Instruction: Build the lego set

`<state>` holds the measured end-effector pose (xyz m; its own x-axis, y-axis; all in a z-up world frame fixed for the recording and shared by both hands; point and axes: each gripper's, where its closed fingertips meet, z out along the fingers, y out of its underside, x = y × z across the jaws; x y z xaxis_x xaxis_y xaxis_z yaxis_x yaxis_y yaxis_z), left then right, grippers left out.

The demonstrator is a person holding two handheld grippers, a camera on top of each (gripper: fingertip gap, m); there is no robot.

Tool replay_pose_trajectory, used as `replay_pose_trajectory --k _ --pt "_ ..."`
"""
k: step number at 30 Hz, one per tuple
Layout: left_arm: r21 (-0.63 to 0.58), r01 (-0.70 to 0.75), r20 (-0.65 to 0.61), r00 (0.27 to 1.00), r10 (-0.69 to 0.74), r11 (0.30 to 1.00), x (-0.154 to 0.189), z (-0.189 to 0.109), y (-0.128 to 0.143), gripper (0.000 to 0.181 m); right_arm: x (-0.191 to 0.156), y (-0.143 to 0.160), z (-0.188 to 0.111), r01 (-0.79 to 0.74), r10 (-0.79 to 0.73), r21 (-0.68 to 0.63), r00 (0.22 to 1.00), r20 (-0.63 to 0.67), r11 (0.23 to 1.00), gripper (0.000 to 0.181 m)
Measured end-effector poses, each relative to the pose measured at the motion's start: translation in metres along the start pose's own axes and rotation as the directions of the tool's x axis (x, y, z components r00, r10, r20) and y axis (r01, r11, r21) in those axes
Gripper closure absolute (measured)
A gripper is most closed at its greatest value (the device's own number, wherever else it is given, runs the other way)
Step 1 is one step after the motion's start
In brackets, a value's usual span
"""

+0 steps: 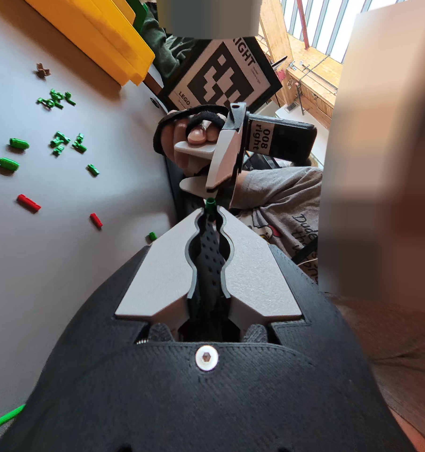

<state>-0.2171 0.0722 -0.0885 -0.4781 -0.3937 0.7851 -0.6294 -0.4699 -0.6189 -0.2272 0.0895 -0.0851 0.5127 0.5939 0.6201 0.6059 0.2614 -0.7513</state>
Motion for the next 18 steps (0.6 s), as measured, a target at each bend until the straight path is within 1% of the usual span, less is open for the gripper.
replay_pose_trajectory --k 2,3,9,10,14,15,16,17,18 --pt "0.010 -0.006 0.019 1.000 0.005 1.000 -0.002 -0.004 -0.002 0.177 0.001 0.003 -0.003 -0.003 0.003 -0.001 1.000 0.007 1.000 0.168" --pt "0.014 -0.008 0.022 1.000 0.008 1.000 -0.001 -0.006 -0.002 0.177 0.001 0.005 -0.004 -0.007 0.007 -0.007 1.000 0.011 1.000 0.172" --pt "0.001 -0.002 0.038 0.999 0.001 1.000 -0.005 -0.004 0.000 0.177 -0.001 0.003 -0.003 -0.023 0.023 0.006 0.999 0.026 1.000 0.172" --pt "0.002 0.000 0.038 0.999 0.000 1.000 -0.006 -0.004 0.000 0.177 -0.003 0.003 -0.002 -0.020 0.020 0.002 0.999 0.034 1.000 0.176" --pt "0.016 0.009 0.041 0.999 -0.009 1.000 -0.008 -0.006 -0.002 0.176 -0.001 0.005 -0.001 -0.023 0.024 -0.015 0.999 0.027 1.000 0.177" --pt "0.031 0.017 0.042 0.999 -0.018 0.999 -0.008 -0.009 -0.005 0.170 0.000 0.006 -0.001 -0.044 0.045 -0.012 0.999 0.029 0.999 0.177" --pt "0.057 0.021 0.063 0.998 -0.025 0.998 -0.010 -0.015 -0.010 0.159 0.003 0.007 -0.001 -0.076 0.076 -0.011 0.997 0.028 0.997 0.177" --pt "0.086 0.010 0.115 0.993 -0.020 0.996 -0.015 -0.024 -0.015 0.155 0.004 0.010 0.001 -0.117 0.117 -0.010 0.993 0.034 0.993 0.177" --pt "0.112 -0.023 0.200 0.980 0.000 0.993 -0.023 -0.035 -0.019 0.156 0.003 0.015 0.004 -0.173 0.174 -0.021 0.983 0.059 0.985 0.177"
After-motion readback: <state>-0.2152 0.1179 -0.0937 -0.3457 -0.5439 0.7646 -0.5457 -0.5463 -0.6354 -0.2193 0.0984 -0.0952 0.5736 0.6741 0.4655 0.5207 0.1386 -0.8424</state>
